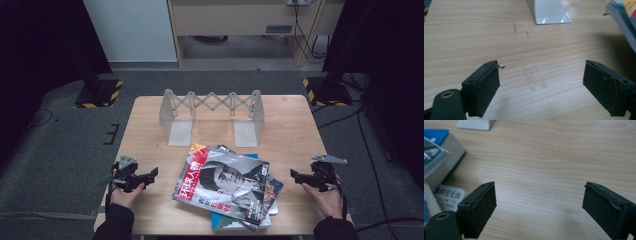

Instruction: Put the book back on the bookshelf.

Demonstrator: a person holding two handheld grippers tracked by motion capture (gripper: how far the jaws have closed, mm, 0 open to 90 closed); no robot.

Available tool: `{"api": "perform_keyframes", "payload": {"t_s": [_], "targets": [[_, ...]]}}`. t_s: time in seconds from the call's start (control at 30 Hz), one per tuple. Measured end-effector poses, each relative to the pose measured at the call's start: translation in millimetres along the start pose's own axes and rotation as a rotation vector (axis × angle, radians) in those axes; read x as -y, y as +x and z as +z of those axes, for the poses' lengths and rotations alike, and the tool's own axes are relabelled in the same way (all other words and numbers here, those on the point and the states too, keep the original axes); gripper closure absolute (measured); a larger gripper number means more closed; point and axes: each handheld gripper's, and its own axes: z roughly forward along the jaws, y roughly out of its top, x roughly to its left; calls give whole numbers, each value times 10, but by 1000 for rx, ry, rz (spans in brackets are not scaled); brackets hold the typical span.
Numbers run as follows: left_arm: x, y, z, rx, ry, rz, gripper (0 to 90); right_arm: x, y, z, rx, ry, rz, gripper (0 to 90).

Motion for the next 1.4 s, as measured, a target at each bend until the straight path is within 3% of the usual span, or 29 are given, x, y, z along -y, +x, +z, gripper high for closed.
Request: {"api": "perform_keyframes", "payload": {"t_s": [0.17, 0.27, 0.4, 0.5, 0.57, 0.7, 0.9, 1.33, 1.4], "targets": [[-12, -103, -73, 38, -34, -10, 135, -62, 78, -67, -45, -57, 18, 123], [-11, -148, -105, 66, -58, -14, 139, -85, 133, -96, -47, -72, 10, 125], [0, -204, -130, 94, -63, -16, 141, -102, 187, -121, -61, -86, 14, 124], [10, -243, -151, 134, -75, -32, 142, -113, 275, -145, -108, -99, 15, 124], [21, -276, -163, 152, -72, -35, 141, -116, 299, -148, -112, -102, 10, 124], [38, -355, -182, 184, -75, -24, 153, -133, 410, -171, -136, -115, -1, 124], [77, -447, -146, 229, -54, -1, 154, -147, 600, -167, -173, -133, -28, 124], [180, -639, -32, 301, 44, 35, 166, -96, 946, -55, -240, -99, -100, 124], [187, -665, -17, 312, 45, 34, 166, -80, 991, -38, -262, -92, -93, 124]]}}
